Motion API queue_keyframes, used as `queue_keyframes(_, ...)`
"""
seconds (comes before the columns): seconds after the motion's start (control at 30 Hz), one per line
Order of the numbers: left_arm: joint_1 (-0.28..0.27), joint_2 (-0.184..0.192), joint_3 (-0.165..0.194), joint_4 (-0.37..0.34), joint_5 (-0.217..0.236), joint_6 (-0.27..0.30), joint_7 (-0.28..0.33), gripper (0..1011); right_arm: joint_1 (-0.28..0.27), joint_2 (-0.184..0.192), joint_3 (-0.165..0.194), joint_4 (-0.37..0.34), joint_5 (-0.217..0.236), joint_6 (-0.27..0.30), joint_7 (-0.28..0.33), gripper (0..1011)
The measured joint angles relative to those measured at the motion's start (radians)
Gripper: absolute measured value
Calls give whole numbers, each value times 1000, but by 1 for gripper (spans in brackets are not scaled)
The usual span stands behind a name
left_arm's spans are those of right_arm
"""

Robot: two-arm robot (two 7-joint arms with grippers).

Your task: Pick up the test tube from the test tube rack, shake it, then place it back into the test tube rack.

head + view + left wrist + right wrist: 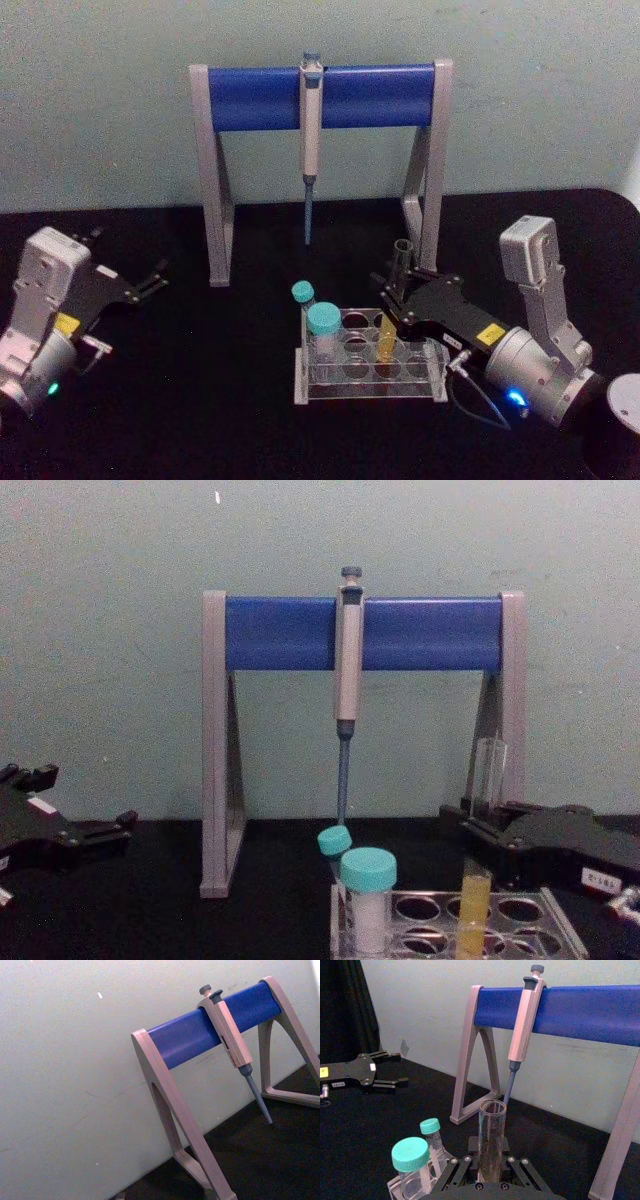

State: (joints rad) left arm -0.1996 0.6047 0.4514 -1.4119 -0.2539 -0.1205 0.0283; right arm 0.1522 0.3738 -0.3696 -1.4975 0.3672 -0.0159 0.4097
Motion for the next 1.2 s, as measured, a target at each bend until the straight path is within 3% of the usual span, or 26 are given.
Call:
queue_keyframes(0.77, 0, 0, 0, 0, 0, 0, 0, 1010, 3, -6, 0, 11, -5, 4, -1, 234)
queue_keyframes(1.2, 0, 0, 0, 0, 0, 0, 0, 1010, 3, -5, 0, 11, -5, 5, -1, 619)
